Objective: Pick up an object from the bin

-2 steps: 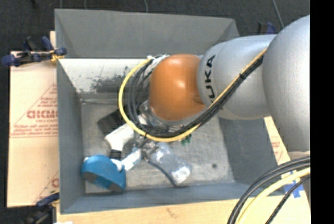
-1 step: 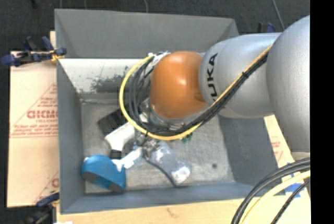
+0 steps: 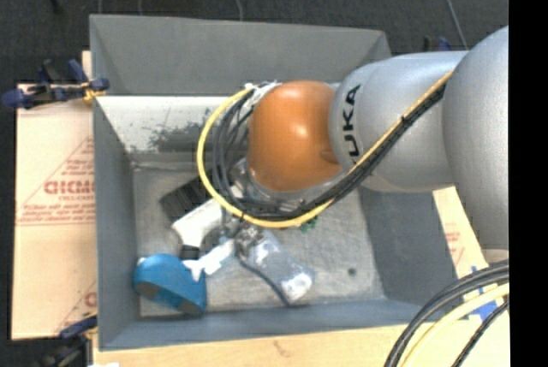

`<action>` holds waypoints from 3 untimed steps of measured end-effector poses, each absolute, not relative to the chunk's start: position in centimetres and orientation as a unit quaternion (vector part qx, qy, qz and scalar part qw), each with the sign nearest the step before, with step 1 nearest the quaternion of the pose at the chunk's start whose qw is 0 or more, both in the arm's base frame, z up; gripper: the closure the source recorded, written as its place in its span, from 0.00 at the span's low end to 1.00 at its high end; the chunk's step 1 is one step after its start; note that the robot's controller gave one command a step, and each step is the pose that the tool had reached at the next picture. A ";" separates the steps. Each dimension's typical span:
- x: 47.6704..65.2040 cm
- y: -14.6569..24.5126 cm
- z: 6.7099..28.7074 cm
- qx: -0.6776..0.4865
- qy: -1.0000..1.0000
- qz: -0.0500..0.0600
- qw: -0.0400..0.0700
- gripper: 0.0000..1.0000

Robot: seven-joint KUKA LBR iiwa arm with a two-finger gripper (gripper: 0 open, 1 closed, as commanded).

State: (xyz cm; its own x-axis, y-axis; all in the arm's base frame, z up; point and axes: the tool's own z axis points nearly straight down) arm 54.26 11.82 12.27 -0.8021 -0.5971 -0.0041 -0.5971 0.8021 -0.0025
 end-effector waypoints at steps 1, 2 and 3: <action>54.2 11.8 13.1 -0.314 0.949 -0.001 0.001 1.00; 54.3 11.8 13.9 -0.313 0.950 -0.001 0.002 1.00; 54.4 11.7 14.3 -0.313 0.950 -0.001 0.002 1.00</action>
Offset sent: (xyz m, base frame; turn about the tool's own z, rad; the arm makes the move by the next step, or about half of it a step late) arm 0.0000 0.0000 0.0200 0.0000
